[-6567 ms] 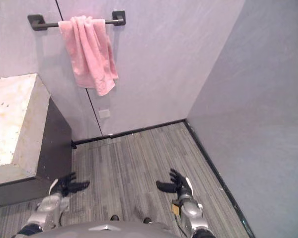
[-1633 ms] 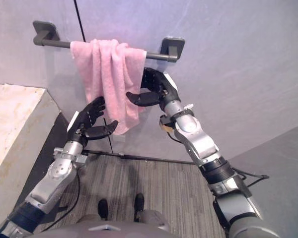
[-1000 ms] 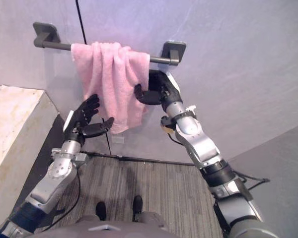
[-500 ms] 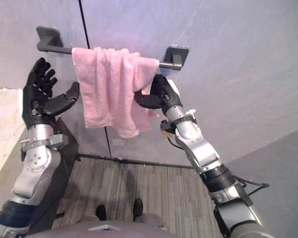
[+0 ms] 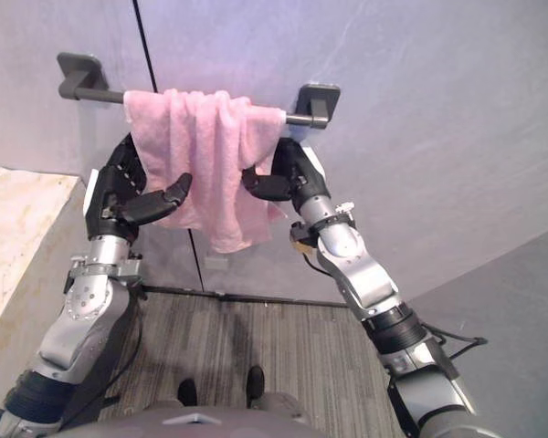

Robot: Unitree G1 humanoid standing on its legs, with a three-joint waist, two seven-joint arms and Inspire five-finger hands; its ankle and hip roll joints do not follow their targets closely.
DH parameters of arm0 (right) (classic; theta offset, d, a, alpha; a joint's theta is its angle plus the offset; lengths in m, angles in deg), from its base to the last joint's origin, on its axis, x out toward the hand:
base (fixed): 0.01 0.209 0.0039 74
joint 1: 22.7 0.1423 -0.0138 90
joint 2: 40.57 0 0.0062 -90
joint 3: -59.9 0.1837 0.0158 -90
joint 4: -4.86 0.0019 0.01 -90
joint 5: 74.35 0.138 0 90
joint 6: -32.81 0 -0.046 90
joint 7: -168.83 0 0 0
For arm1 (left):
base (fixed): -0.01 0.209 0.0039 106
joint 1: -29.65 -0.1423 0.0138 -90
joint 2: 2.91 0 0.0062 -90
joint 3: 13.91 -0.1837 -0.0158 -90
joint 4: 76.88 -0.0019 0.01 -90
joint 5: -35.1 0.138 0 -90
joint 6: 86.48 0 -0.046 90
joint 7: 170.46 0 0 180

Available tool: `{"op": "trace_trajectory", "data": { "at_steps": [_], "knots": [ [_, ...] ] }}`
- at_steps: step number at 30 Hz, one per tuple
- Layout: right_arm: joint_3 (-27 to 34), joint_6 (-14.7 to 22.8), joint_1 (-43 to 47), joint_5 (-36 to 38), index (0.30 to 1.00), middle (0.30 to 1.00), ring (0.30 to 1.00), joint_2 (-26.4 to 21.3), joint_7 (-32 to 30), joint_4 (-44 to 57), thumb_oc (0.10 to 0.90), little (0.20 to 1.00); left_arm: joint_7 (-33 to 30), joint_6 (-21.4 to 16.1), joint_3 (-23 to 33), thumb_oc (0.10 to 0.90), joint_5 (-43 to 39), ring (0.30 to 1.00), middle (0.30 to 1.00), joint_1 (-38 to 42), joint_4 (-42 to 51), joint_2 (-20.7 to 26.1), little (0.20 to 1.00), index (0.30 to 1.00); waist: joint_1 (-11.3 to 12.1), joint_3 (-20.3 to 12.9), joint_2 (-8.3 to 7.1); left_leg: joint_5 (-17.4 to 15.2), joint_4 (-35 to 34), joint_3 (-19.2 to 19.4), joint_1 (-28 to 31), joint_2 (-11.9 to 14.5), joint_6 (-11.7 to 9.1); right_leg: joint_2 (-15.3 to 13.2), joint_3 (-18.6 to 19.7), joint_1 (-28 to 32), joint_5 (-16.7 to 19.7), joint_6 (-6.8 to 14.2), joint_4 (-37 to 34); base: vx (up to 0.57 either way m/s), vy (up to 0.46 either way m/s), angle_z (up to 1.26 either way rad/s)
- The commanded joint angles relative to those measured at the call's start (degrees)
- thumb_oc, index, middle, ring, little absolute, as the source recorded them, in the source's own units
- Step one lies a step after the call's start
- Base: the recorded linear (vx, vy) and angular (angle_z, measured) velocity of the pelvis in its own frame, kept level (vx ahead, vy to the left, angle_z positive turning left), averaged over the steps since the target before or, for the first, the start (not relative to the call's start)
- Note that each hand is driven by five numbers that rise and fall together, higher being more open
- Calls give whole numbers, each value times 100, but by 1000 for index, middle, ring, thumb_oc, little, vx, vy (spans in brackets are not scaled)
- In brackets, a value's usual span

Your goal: Organize the bathroom.

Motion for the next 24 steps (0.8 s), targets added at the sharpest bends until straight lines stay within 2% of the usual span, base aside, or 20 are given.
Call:
{"op": "trace_trajectory", "data": {
  "at_steps": [1,6,10,11,12,13,14,17,24],
  "knots": [
    [271,579,523,-220,300,300,300,15,-145,14,400,300,-193,-488,120,800,451,900,900,847,-104,202,900,900,18,-524,38,-439,8,-29,202,-106,115,-62,-2,361,-373,488,-34,0,0,0],
    [342,543,439,-257,300,300,300,-1,-91,35,400,300,-533,-575,363,800,668,900,900,880,-143,222,900,900,-7,-550,30,-441,8,-17,219,-107,113,-56,15,378,-385,480,-34,0,0,0],
    [393,542,344,-295,300,300,300,-9,-100,21,400,300,-528,-579,578,800,599,900,900,818,-87,224,900,900,-4,-553,22,-443,8,-25,232,-111,108,-57,18,387,-391,480,-34,0,0,0],
    [411,539,315,-301,300,300,300,-15,-106,5,400,300,-489,-575,634,742,556,813,813,778,-64,220,813,813,2,-551,18,-442,8,-22,234,-109,105,-62,10,391,-391,480,-34,0,0,0],
    [418,543,303,-304,300,300,300,-13,-109,-4,400,300,-467,-583,654,656,559,684,684,763,-62,217,684,684,4,-550,17,-442,8,-22,235,-109,105,-63,7,392,-392,479,-34,0,0,0],
    [439,564,272,-309,300,300,300,-25,-115,-25,400,300,-294,-556,700,491,556,436,436,734,-46,222,436,436,3,-550,13,-442,8,-23,232,-111,109,-66,6,394,-395,480,-34,0,0,0],
    [441,572,268,-306,300,300,300,-30,-115,-29,400,300,-280,-550,702,403,559,305,305,730,-43,223,305,305,4,-549,12,-442,8,-22,232,-112,110,-66,7,395,-395,480,-34,0,0,0],
    [473,617,256,-300,300,300,300,-36,-99,-70,400,300,-5,-498,659,400,418,300,300,755,-101,262,300,300,-6,-552,19,-445,8,-20,239,-124,124,-66,21,400,-387,483,-34,0,0,0],
    [473,628,211,-328,314,314,314,7,-93,-88,409,314,121,-430,650,400,365,300,300,773,-203,254,300,300,-32,-552,44,-442,8,-9,244,-128,128,-63,44,391,-379,492,-34,0,0,0]
  ]
}}
